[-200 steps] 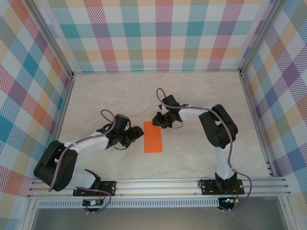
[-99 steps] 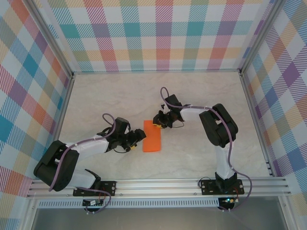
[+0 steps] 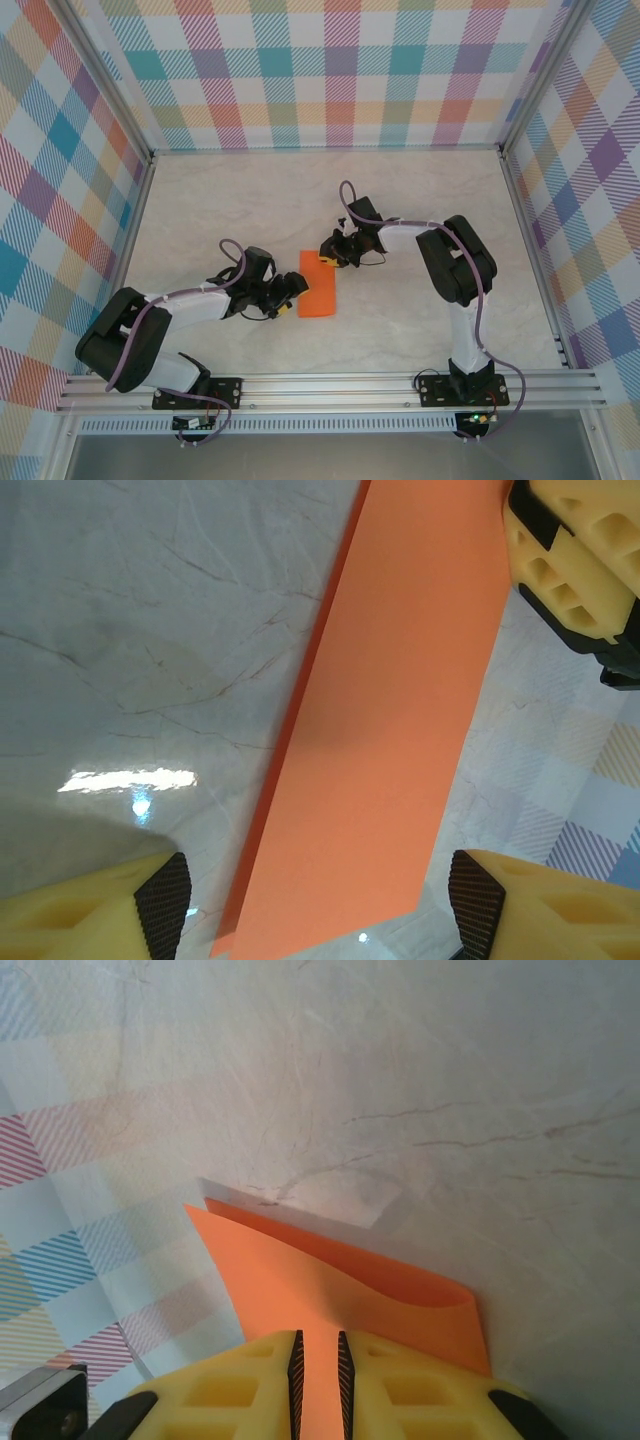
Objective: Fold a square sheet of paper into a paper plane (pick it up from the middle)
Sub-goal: Fold the triangle a second time at the center of the table.
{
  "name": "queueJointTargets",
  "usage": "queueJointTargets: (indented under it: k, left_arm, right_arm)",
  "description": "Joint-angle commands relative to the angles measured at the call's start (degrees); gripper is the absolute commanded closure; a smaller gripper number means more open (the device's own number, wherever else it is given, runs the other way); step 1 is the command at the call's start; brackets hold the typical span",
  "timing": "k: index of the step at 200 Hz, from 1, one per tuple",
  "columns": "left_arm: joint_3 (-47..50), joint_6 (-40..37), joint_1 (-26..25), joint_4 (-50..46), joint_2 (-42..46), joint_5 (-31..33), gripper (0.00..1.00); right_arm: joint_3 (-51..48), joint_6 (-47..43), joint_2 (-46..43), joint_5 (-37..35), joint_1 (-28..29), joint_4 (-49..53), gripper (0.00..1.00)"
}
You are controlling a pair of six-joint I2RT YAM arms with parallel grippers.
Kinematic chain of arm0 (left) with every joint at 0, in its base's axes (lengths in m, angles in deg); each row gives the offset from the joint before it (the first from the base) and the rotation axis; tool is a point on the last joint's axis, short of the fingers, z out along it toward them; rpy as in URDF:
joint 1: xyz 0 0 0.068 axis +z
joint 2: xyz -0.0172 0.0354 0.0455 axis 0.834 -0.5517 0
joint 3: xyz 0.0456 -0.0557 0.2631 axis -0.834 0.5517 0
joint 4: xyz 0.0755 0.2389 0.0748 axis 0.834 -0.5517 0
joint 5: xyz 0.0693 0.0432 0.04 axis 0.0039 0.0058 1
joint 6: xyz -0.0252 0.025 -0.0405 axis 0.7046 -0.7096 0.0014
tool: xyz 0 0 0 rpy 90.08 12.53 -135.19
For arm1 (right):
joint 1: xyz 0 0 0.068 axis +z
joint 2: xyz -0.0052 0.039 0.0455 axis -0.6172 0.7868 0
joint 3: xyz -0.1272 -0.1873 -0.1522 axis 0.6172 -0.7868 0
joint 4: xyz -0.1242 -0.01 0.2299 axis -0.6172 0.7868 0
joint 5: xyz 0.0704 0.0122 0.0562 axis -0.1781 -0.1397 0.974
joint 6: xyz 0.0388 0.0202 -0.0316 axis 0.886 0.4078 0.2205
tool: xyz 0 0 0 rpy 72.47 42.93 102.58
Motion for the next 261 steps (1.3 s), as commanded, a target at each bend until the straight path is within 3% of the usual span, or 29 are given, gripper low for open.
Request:
queueJointTargets:
  k: [1, 39, 112, 228, 261]
  left_arm:
    - [0.5, 0.6, -1.4, 2.9, -2.7, -3.0, 0.31]
    - [0.5, -0.2, -1.8, 0.5, -1.3, -3.3, 0.38]
    - [0.8, -1.1, -2.1, -5.8, 3.1, -1.0, 0.42]
    - [-0.6, -1.1, -3.9, -2.9, -0.2, -3.1, 0.39]
    - [-0.5, -0.7, -4.1, -1.3, -0.4, -3.4, 0.48]
  right_arm:
    - [-1.8, 0.5, 3.6, -3.3, -0.8, 2.8, 0.80]
    - [-1.8, 0.7, 4.1, -3.2, -0.8, 2.9, 0.80]
    - [-1.7, 0.8, 4.3, -3.5, -0.8, 2.9, 0.80]
    - [-1.7, 0.4, 4.9, -3.4, -0.8, 3.0, 0.80]
    - [-1.7, 0.3, 5.0, -3.4, -0.8, 3.0, 0.80]
